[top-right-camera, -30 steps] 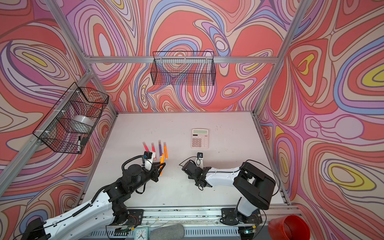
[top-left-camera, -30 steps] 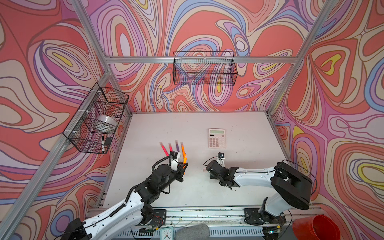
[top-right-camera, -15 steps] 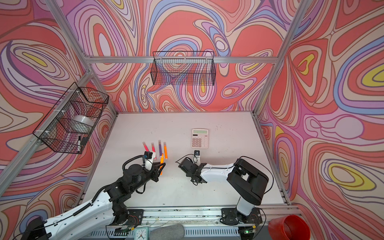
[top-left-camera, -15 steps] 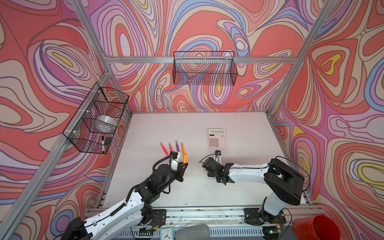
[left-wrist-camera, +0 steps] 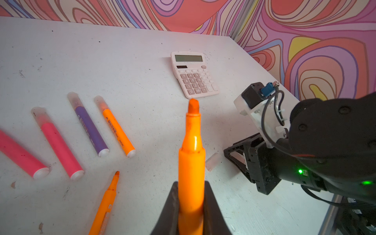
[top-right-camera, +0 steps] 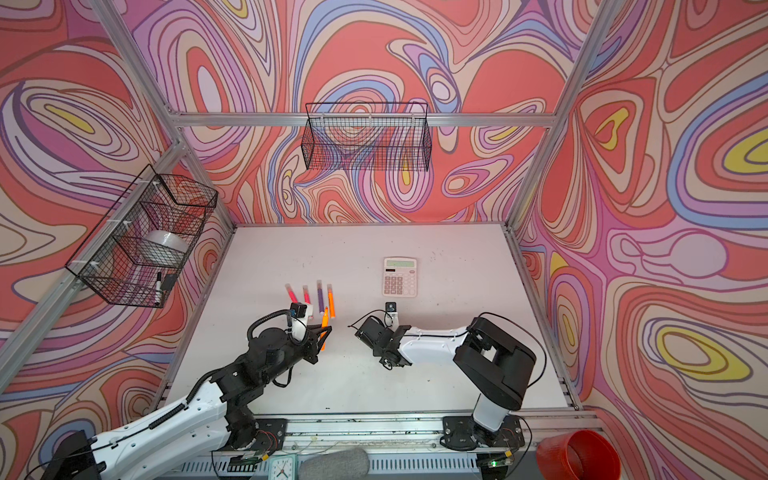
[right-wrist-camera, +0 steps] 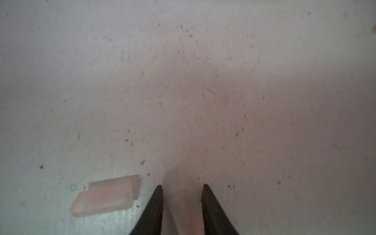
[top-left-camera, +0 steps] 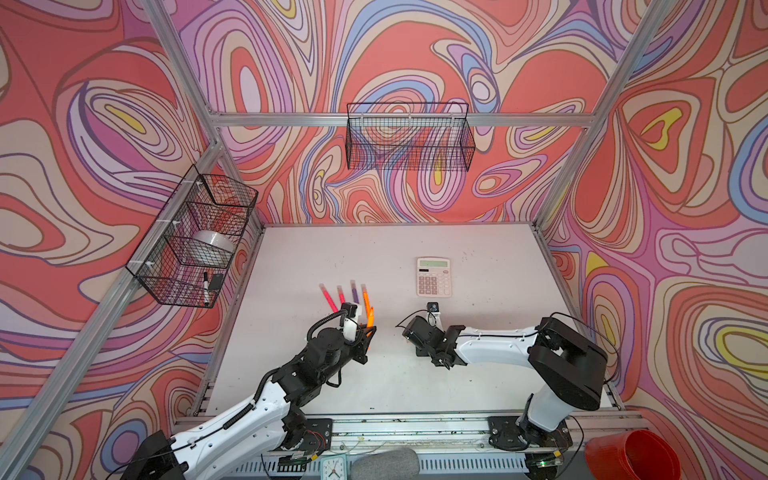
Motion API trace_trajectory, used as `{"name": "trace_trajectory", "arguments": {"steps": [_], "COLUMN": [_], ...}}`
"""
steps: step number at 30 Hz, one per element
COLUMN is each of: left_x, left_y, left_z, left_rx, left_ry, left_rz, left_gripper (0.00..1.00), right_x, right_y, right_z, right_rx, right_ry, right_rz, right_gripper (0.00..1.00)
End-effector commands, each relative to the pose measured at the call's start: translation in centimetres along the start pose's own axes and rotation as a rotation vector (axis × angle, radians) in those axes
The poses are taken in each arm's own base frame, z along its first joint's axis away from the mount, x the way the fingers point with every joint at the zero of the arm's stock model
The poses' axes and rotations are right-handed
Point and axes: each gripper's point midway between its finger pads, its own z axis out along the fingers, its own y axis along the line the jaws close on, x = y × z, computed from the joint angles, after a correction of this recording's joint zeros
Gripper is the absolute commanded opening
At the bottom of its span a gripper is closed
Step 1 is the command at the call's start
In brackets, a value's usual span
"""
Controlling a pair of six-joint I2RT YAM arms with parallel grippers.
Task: Insert the pens into the pen caps
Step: 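Close the right gripper on one pink cap, nudging the caps apart, then lift the pink cap with the right gripper and carry it above the highlighter tip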
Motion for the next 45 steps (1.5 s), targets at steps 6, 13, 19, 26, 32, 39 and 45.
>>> {"name": "trace_trajectory", "arguments": {"steps": [6,13,19,26,32,39,45], "left_x": [-0.3,-0.4,-0.5,-0.4,-0.4,-0.8,-1.2], "left_y": [-0.2,-0.2,-0.3,-0.2,0.1,1.2,0.3], "left_z": [0.0,0.0,0.0,0.0,0.0,-0.6,-0.8], "left_rx": [0.004,0.007,0.011,0.007,-0.007,-0.063,-0.02], "left_ry": [-0.019,-0.02,-0.021,-0.018,-0.026,-0.063,-0.058], "left_rz": [-0.01,-0.01,-0.01,-0.009,-0.015,-0.084,-0.118], "left_gripper": [0.0,0.0,0.0,0.0,0.0,0.0,0.0], "right_x": [1.5,1.7,1.7,2.0,1.9,1.5,-0.9], "right_y": [0.2,-0.5,-0.6,-0.4,-0.5,-0.7,-0.8], "right_z": [0.2,0.4,0.5,1.2,1.1,0.7,-2.0], "right_rx": [0.007,0.047,0.054,0.066,0.064,0.065,0.004], "right_ry": [0.048,0.049,0.047,0.059,0.052,0.037,-0.061], "right_rz": [-0.061,-0.056,-0.056,-0.062,-0.057,-0.046,0.032], "right_gripper": [0.31,0.19,0.19,0.28,0.12,0.04,0.0]}}
